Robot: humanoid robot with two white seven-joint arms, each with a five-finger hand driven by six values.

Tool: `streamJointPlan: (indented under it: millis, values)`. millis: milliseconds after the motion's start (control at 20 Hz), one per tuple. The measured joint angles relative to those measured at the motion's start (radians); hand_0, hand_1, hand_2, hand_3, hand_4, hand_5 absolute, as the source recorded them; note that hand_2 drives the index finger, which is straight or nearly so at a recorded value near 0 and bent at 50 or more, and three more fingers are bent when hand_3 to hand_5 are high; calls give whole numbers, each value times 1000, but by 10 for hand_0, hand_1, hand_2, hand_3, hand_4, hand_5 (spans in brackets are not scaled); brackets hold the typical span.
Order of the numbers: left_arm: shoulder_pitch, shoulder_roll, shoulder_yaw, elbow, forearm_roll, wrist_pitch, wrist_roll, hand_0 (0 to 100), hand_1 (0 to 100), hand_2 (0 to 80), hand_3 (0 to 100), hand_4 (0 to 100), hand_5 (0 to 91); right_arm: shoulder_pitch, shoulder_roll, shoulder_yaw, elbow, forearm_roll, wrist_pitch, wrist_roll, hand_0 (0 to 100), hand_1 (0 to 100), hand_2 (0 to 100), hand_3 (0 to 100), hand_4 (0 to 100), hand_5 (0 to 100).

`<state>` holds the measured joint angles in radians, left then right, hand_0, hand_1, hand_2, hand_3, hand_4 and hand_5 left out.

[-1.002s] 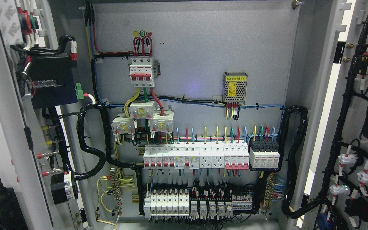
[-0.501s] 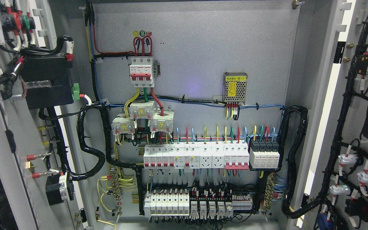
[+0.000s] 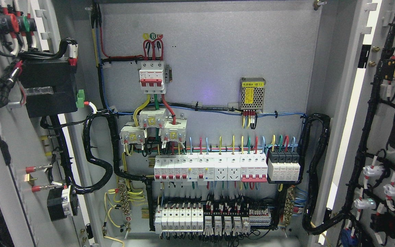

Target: Open door with both hands

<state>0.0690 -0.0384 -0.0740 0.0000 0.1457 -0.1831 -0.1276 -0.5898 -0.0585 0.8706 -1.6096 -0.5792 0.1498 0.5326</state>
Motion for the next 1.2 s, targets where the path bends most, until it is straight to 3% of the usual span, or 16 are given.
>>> streamJointPlan:
  millis: [300, 551, 651, 952, 1202]
  values:
    - [0, 0, 0, 0, 0, 0, 0, 0, 0, 0, 0, 33, 0, 59, -18, -42, 14, 16, -7, -17, 0, 0, 0, 0, 0, 0]
    - [0, 0, 0, 0, -1, 0, 0, 0, 0, 0, 0, 32, 0, 118, -47, -96, 19, 24, -22, -122, 0, 0, 0, 0, 0, 0]
    - [0, 0, -1, 0, -2, 0, 0, 0, 0, 0, 0, 32, 0, 144, -63, -118, 19, 26, -74, -145, 0, 0, 0, 0, 0, 0]
    - [16, -2, -6, -55, -7, 0, 5, 0, 0, 0, 0, 33, 0, 231, -129, -167, 18, 26, -322, -166, 0, 0, 0, 0, 0, 0]
    - [87, 6, -46, -185, -8, 3, 26, 0, 0, 0, 0, 33, 0, 304, -176, -200, 8, 25, -376, -168, 0, 0, 0, 0, 0, 0]
